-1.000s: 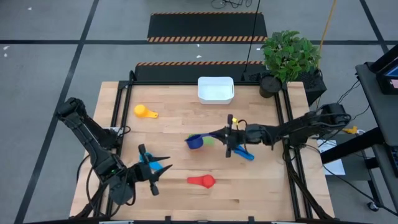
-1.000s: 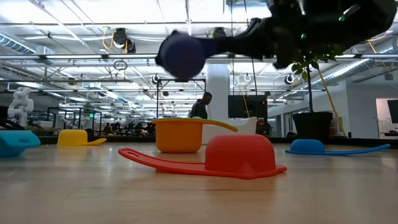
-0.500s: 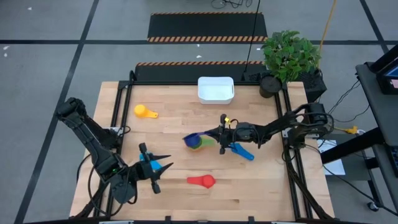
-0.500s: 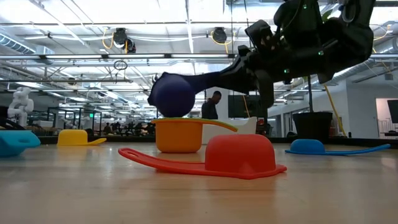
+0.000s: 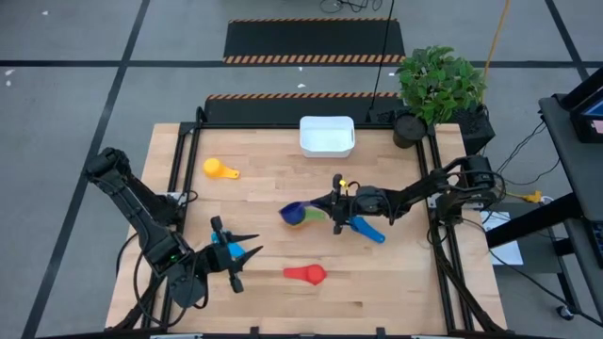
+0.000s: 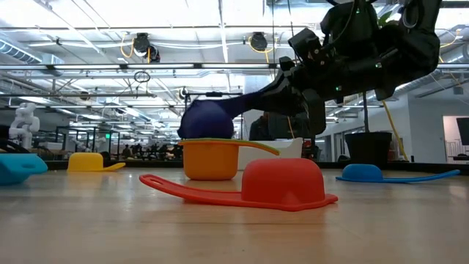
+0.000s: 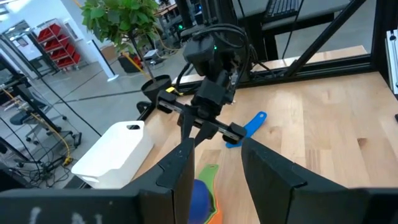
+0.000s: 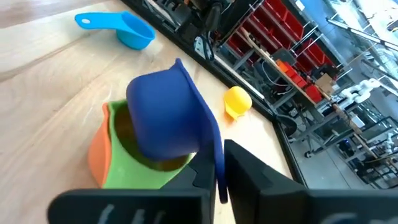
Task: Nest measuring cups in basket
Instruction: Stack the dark blue measuring cup into the green measuring cup
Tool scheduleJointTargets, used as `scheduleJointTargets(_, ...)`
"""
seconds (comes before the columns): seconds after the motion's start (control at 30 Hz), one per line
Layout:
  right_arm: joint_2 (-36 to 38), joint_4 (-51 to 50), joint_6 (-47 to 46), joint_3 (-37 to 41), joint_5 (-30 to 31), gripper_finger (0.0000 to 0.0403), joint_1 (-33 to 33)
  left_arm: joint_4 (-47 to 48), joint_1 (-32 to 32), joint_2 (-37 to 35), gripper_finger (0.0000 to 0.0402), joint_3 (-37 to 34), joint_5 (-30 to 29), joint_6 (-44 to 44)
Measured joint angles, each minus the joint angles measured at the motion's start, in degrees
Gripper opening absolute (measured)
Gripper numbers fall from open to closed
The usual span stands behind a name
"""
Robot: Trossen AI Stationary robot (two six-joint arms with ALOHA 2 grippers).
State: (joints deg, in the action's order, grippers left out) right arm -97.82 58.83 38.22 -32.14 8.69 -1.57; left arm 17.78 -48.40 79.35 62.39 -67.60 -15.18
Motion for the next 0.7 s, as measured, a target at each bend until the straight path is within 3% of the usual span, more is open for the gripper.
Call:
scheduleJointTargets(0.47, 0.0, -2.2, -8.3, 0.0, -0.2, 0.0102, 0.2, 0.0, 0.0, 0.0, 0.0136, 0.0, 0.0, 0.3)
scheduleJointTargets(0.7, 1.9, -6.5, -10.6, 0.0, -4.4, 0.014, 0.2, -0.1, 0.0, 0.0, 0.0136, 0.0, 0.0, 0.1)
